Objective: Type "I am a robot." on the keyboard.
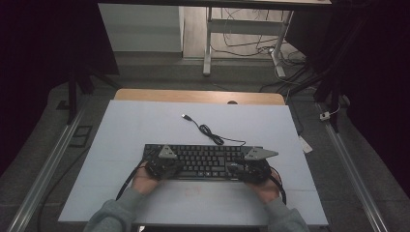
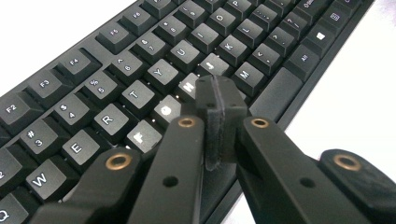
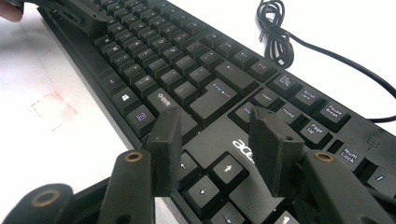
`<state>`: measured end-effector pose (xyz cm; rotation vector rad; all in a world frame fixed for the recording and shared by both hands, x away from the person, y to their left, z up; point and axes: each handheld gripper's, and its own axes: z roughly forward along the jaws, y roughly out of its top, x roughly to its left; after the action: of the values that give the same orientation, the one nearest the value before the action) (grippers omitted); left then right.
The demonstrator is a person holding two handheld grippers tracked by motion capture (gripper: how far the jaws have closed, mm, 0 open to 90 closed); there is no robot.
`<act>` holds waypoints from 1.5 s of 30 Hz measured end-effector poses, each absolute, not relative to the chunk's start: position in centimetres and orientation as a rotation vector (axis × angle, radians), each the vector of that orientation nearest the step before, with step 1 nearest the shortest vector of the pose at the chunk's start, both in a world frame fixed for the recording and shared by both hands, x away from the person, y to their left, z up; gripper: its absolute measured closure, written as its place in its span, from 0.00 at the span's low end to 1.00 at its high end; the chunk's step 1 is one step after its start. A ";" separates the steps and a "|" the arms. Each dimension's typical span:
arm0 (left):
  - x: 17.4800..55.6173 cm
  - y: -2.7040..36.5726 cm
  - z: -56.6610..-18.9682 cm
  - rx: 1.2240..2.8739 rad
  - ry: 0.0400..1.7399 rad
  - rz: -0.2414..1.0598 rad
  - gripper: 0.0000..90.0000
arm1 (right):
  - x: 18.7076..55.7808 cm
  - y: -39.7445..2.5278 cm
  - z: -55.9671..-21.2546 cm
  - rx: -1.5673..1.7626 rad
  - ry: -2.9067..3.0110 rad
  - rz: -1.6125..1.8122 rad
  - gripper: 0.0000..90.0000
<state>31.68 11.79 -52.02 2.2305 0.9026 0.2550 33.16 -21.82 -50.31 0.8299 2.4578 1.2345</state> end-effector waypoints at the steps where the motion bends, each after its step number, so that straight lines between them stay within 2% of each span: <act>1: 31.7 11.7 -52.1 2.238 0.908 0.255 0.98 | 33.2 -21.8 -50.3 0.830 2.457 1.235 0.60; 6: 31.6 11.8 -52.0 2.230 0.907 0.269 0.98 | 33.2 -21.8 -50.3 0.829 2.454 1.233 0.60; 12: 31.2 13.3 -50.4 2.125 0.914 0.309 0.97 | 33.2 -21.9 -50.2 0.829 2.452 1.244 0.60; 16: 31.1 14.9 -49.8 2.061 0.965 0.316 0.83 | 33.2 -21.9 -50.2 0.829 2.452 1.244 0.60; 20: 31.1 16.0 -49.4 2.014 1.024 0.328 0.63 | 33.2 -21.9 -50.2 0.828 2.451 1.245 0.60; 24: 30.9 16.6 -49.2 2.019 1.035 0.319 0.53 | 33.2 -21.9 -50.2 0.830 2.451 1.244 0.60; 35: 31.2 17.6 -49.2 2.001 1.085 0.298 0.37 | 33.2 -22.0 -50.1 0.827 2.445 1.249 0.60; 45: 31.2 17.5 -49.2 2.006 1.083 0.290 0.35 | 33.2 -21.7 -49.9 0.825 2.443 1.275 0.60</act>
<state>31.19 17.49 -49.24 2.0064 1.0828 0.2897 33.17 -21.72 -49.86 0.8250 2.4426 1.2746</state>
